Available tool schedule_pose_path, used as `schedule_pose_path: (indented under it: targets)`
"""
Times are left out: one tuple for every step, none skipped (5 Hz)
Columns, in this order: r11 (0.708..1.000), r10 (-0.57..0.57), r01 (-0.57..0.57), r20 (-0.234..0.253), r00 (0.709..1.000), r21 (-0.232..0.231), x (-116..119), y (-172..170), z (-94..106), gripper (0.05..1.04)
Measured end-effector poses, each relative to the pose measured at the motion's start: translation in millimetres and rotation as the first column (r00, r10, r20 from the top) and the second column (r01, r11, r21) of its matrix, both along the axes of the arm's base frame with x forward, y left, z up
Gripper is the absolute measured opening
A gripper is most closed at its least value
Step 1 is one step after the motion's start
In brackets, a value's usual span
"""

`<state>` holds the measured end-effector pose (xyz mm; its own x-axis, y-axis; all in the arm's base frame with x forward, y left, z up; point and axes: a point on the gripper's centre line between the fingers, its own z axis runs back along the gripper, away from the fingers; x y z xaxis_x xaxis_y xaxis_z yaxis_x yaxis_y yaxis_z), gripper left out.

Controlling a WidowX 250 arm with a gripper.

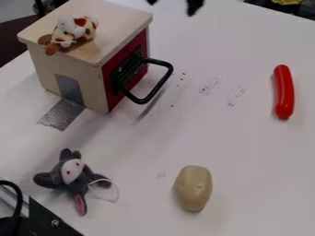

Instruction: Pick red object and place it infront of the drawer

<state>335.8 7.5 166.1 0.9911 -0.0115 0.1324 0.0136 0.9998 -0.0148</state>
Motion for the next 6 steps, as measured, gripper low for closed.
schedule_pose_path:
  targets:
    - [1.000, -0.001, 0.001, 0.009, 1.000, 0.024, 37.1, -43.0, -12.9, 0.999]
    - [0.999, -0.003, 0.001, 0.031, 1.000, 0.053, 73.7, -84.9, -30.3, 0.999]
    - [0.998, -0.010, 0.008, 0.027, 1.000, 0.068, 95.5, -117.4, -47.9, 0.999]
    - [0.998, 0.008, -0.008, -0.006, 1.000, 0.064, 104.8, -128.3, -70.5, 0.999]
    - [0.997, 0.031, -0.027, -0.052, 0.998, 0.071, 101.1, -127.4, -89.2, 0.999]
    - [0.995, 0.077, -0.070, -0.090, 0.993, 0.074, 91.6, -124.4, -106.9, 0.999]
